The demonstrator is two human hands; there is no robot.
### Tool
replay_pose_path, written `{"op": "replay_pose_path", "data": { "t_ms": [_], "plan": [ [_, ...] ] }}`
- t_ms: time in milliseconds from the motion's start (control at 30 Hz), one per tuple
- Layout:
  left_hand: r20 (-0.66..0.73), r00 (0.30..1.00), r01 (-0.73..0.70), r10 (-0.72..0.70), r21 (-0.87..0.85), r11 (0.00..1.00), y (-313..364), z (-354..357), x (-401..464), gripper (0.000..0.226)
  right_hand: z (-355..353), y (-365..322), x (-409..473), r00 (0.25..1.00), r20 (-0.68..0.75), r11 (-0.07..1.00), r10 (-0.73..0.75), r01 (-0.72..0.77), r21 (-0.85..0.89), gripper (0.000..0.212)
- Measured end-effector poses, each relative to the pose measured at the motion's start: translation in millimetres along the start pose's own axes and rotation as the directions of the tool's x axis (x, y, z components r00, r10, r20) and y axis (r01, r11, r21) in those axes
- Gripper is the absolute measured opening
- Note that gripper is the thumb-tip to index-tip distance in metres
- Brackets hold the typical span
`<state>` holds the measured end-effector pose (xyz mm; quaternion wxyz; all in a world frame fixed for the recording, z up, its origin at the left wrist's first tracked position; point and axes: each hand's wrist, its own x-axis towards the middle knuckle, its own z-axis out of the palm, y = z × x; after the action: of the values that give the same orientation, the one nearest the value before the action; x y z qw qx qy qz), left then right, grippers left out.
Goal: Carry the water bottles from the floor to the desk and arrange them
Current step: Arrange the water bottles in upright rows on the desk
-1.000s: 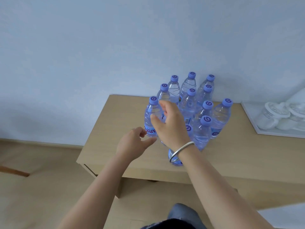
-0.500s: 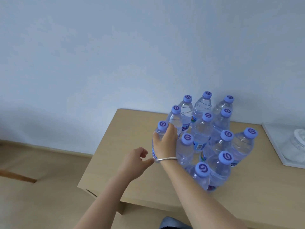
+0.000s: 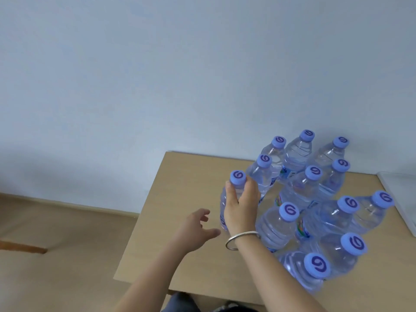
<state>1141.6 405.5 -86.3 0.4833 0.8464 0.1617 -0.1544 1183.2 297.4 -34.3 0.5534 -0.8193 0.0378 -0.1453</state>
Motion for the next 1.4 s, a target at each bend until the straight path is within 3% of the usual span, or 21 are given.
{"op": "replay_pose_path", "data": {
  "t_ms": [167,300,467,633,733,800,900,1033,1200,1267,1400],
  "plan": [
    [0.064,0.993,-0.099,0.099,0.002,0.995,0.3,-45.9,12.6,0.076,13.3,-40.1,13.0,1.000,0.004,0.995,-0.003,0.002,0.104,0.020],
    [0.093,0.959,-0.262,0.267,-0.063,0.963,9.4,-89.1,18.3,0.073,23.1,-84.0,27.7,0.999,0.052,0.965,0.002,-0.015,0.263,0.007],
    [0.122,0.892,-0.372,0.435,-0.349,0.860,20.6,-127.9,16.4,0.058,33.1,-132.6,38.8,0.986,0.142,0.926,-0.091,0.031,0.377,0.006],
    [0.134,0.830,-0.386,0.542,-0.564,0.730,17.3,-148.7,1.4,0.038,42.1,-159.2,52.4,0.956,0.277,0.901,-0.092,-0.038,0.432,0.013],
    [0.231,0.770,-0.356,0.594,-0.617,0.702,12.7,-162.0,-2.9,0.038,41.5,-164.1,58.7,0.879,0.469,0.874,-0.089,-0.157,0.459,0.018],
    [0.300,0.740,-0.309,0.603,-0.644,0.700,11.4,-169.9,-4.0,0.053,37.2,-166.0,62.5,0.768,0.625,0.820,-0.141,-0.264,0.509,0.015],
    [0.372,0.701,-0.203,0.608,-0.713,0.671,11.6,-176.4,-7.8,0.083,41.1,-167.7,64.8,0.649,0.730,0.808,-0.215,-0.301,0.506,0.019],
    [0.375,0.712,-0.185,0.594,-0.715,0.674,17.7,-181.5,-12.8,0.082,56.3,-172.2,66.0,0.669,0.691,0.802,-0.275,-0.236,0.548,0.017],
    [0.219,0.801,-0.356,0.557,-0.575,0.737,24.9,-183.4,-13.2,0.039,59.5,-166.9,76.8,0.633,0.711,0.847,-0.307,-0.159,0.507,0.020],
    [0.151,0.841,-0.351,0.520,-0.579,0.736,24.2,-180.7,-10.1,0.041,61.7,-163.2,80.8,0.637,0.710,0.834,-0.300,-0.187,0.520,0.021],
    [0.135,0.855,-0.339,0.501,-0.586,0.736,23.9,-176.4,-7.2,0.044,62.4,-158.7,86.2,0.633,0.722,0.837,-0.277,-0.210,0.505,0.021]
  ]
}}
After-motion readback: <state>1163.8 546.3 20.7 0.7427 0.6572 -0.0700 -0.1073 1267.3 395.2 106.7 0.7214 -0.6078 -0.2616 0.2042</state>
